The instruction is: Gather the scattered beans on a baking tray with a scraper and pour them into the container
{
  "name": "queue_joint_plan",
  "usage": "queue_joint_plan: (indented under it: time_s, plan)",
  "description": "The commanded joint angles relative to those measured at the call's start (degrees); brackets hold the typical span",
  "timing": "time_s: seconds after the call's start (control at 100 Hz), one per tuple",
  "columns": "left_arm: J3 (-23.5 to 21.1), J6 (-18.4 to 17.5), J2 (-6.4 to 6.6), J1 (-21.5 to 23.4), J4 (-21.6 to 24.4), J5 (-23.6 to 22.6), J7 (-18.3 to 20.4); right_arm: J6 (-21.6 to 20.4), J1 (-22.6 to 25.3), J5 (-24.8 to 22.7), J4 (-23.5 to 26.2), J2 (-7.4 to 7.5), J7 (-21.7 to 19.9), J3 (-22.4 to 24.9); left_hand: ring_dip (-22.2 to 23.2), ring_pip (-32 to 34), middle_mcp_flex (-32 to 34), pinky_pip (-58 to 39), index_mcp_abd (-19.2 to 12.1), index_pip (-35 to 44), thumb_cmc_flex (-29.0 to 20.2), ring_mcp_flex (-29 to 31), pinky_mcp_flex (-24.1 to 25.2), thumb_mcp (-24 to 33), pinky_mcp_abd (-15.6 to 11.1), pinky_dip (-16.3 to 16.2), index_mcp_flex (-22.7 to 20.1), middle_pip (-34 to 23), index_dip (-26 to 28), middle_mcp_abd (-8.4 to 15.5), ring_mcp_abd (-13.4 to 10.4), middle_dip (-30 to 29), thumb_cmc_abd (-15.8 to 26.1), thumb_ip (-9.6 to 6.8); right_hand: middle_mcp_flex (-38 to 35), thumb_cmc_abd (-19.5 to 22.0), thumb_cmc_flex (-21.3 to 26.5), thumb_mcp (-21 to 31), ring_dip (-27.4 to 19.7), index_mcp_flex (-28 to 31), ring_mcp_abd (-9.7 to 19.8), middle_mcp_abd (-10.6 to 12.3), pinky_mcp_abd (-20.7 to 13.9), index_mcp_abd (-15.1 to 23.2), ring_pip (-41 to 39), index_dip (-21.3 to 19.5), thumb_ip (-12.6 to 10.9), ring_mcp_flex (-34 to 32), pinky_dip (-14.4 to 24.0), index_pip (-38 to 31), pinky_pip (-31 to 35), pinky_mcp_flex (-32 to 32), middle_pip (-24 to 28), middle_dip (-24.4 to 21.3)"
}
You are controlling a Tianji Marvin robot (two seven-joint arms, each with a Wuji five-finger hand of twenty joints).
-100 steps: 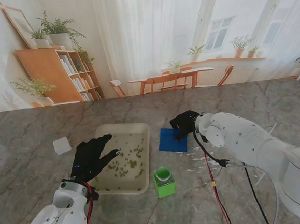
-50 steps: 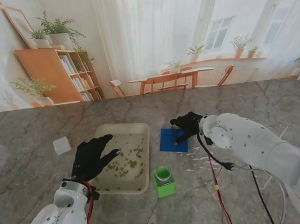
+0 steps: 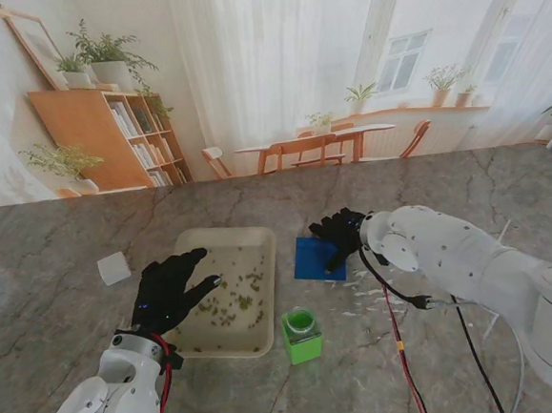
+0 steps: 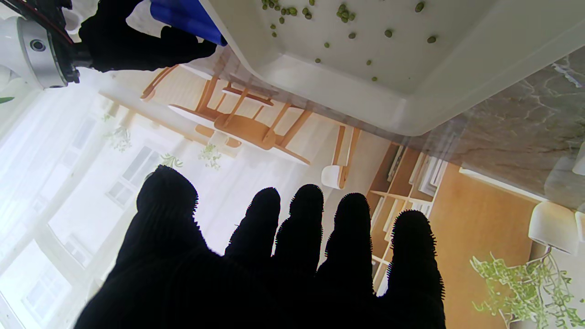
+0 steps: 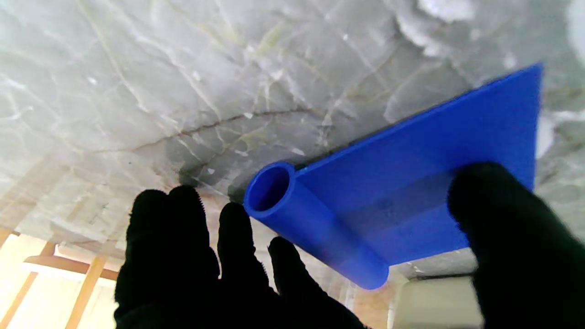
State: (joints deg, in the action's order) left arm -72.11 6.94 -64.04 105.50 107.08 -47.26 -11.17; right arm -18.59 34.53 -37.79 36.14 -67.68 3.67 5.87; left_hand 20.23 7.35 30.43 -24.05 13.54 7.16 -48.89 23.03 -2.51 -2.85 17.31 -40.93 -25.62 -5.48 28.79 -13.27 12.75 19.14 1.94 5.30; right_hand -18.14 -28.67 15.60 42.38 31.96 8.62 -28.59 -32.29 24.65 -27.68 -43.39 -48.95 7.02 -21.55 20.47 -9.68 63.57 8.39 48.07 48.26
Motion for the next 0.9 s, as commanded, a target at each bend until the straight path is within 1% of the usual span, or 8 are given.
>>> queue_joint_plan:
  time_s: [0.0,0.3,0.36,0.42,0.49,0.62,0.7,0.89]
  plan:
    - [0.1,0.3,-0.07,0.4,0.1,-0.1,-0.2,-0.9,3.6,0.1,-5.2,-1.13,-1.4,-1.8,0.3,0.6,0.7,0.9,-0.4,0.5,-2.2,1.1,0.3,0.6,0.1,-0.8,-0.7,0.0,0.6,1.7,-0.8,1.0,2.5,-3.42,-1.0,-4.8,6.5,7.5,-2.9,2.3,15.3,14.1,-5.2,0.1,1.9,-2.4,-0.6,-5.4,2.3,-2.1,4.0,4.6,-17.7,-5.9]
    - [0.0,0.4,-0.05,0.5,0.1,-0.3,-0.1,-3.1,2.8,1.7,-13.6,-5.57,5.5,-4.7,0.3,0.6,0.6,0.8,-0.4,0.6,-2.3,1.0,0.3,0.5,0.1,-0.8,-0.8,0.0,0.6,1.7,-0.9,1.0,2.5,-3.39,-22.3,-12.3,13.3,17.9,-3.3,17.4,28.2,33.8,-8.6,14.0,-8.4,-10.2,0.7,-28.0,2.1,-25.6,9.1,25.6,12.3,-3.8]
    - [0.0,0.4,-0.05,0.6,0.2,-0.3,-0.2,-3.8,2.7,1.9,-14.6,-6.02,6.5,-5.0,0.3,0.7,0.6,0.8,-0.4,0.6,-2.3,1.1,0.3,0.5,0.2,-0.8,-0.9,0.0,0.7,1.7,-0.8,1.0,2.4,-3.39,-25.9,-14.3,16.7,17.4,-3.0,17.7,32.5,38.5,-10.6,18.1,-11.3,-10.8,6.4,-31.6,1.4,-33.6,9.7,30.3,17.1,-0.9]
    - [0.0,0.5,-0.06,0.6,0.2,-0.3,-0.2,-3.9,2.7,2.1,-15.0,-6.33,7.1,-4.9,0.3,0.6,0.6,0.8,-0.4,0.6,-2.3,1.1,0.3,0.5,0.2,-0.8,-0.8,0.0,0.7,1.7,-0.8,1.0,2.4,-3.4,-28.8,-15.4,19.4,17.1,-2.8,18.2,35.4,41.9,-11.2,21.4,-13.5,-10.0,8.4,-34.0,0.5,-40.6,9.6,33.3,20.1,1.4]
    - [-0.1,0.5,-0.06,0.6,0.2,-0.3,-0.2,-3.3,2.8,1.9,-14.6,-6.2,7.6,-4.3,0.3,0.6,0.6,0.8,-0.3,0.6,-2.4,1.0,0.3,0.5,0.2,-0.8,-0.9,0.0,0.7,1.7,-0.8,1.0,2.5,-3.4,-32.5,-15.6,20.9,16.7,-5.5,19.9,38.1,45.1,-11.7,28.6,-17.3,-2.3,8.8,-36.7,-0.7,-49.5,9.6,36.0,21.9,2.9]
    - [-0.1,0.4,-0.06,0.7,0.2,-0.4,-0.3,-1.0,3.5,1.8,-12.5,-5.42,6.6,-1.6,0.4,0.7,0.6,0.8,-0.3,0.6,-2.5,1.1,0.3,0.5,0.3,-0.8,-0.9,0.0,0.7,1.6,-0.8,1.0,2.4,-3.42,-36.0,-17.2,23.1,15.0,-2.1,28.7,40.7,46.2,-11.0,47.0,-21.5,8.6,10.8,-39.8,-2.2,-58.8,8.6,39.4,23.6,5.5]
    - [-0.1,0.4,-0.06,0.7,0.3,-0.5,-0.3,0.9,4.2,1.9,-10.9,-4.86,5.6,0.4,0.4,0.6,0.5,0.8,-0.3,0.7,-2.5,1.0,0.3,0.5,0.3,-0.8,-1.0,0.1,0.7,1.7,-0.7,1.0,2.3,-3.42,-35.8,-17.2,22.4,15.6,0.9,29.9,41.6,46.2,-10.1,48.9,-24.0,9.8,11.0,-39.7,-2.3,-61.3,8.2,39.7,25.5,7.3]
    - [-0.2,0.3,-0.09,0.8,0.3,-0.5,-0.6,4.8,5.2,0.3,-6.9,-3.03,5.4,3.2,0.4,0.7,0.5,0.7,-0.2,0.7,-2.6,1.1,0.3,0.5,0.3,-0.8,-1.0,0.0,0.7,1.7,-0.8,1.0,2.3,-3.42,-31.9,-11.0,25.2,14.1,4.5,31.3,39.5,46.8,-5.7,54.2,-27.9,2.4,10.1,-35.6,-2.0,-71.4,7.4,34.8,31.0,8.5]
